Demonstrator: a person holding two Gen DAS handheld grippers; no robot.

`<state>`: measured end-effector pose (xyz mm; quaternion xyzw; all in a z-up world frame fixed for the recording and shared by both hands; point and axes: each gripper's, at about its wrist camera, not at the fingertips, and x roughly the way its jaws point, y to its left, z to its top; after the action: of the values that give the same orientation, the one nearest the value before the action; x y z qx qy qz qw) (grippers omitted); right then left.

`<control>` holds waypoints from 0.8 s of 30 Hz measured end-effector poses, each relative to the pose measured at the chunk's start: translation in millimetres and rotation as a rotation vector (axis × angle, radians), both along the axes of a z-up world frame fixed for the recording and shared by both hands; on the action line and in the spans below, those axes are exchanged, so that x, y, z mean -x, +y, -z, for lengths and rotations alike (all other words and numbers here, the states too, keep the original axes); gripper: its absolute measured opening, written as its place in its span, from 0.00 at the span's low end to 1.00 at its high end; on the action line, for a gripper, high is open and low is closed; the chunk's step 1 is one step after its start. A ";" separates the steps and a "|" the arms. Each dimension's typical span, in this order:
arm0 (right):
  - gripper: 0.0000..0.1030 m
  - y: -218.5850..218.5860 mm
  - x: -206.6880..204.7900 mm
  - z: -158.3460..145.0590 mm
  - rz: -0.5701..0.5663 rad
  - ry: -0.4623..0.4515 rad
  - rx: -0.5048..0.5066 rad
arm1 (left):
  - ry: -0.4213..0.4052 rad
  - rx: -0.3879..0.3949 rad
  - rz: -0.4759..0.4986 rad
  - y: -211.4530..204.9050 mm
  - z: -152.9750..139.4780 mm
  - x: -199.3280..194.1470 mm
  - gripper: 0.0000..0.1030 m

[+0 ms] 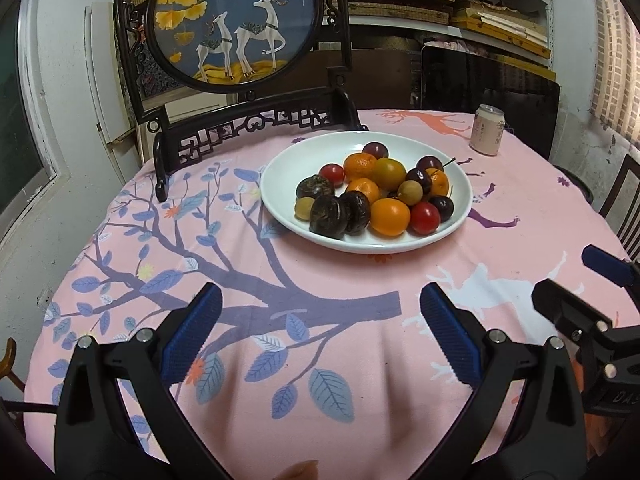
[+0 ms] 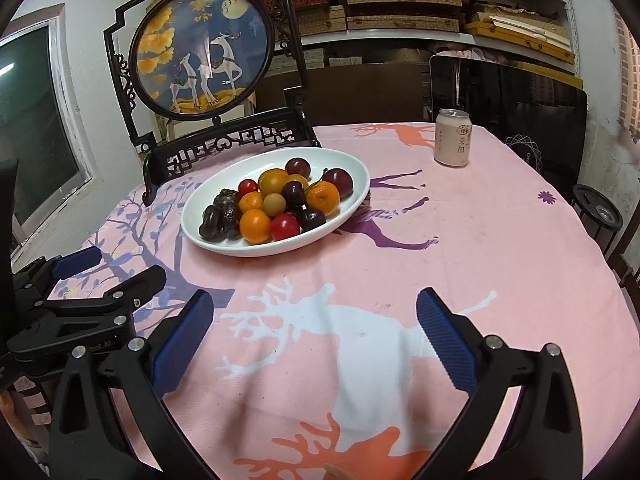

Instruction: Organize fruits

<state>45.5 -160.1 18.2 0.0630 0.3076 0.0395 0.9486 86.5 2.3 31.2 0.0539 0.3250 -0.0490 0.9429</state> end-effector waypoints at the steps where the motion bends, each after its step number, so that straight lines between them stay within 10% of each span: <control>1: 0.99 0.5 0.3 0.1 -0.001 0.001 0.001 | -0.003 -0.001 0.000 -0.2 -0.4 0.5 0.98; 24: 0.99 3.8 -4.2 4.3 -0.002 0.032 0.014 | 0.001 -0.031 0.000 -5.8 3.8 0.5 0.98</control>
<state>49.6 -156.4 13.9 0.0565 0.3229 0.0372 0.9440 86.0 -3.5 27.3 0.0684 0.3263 -0.0439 0.9418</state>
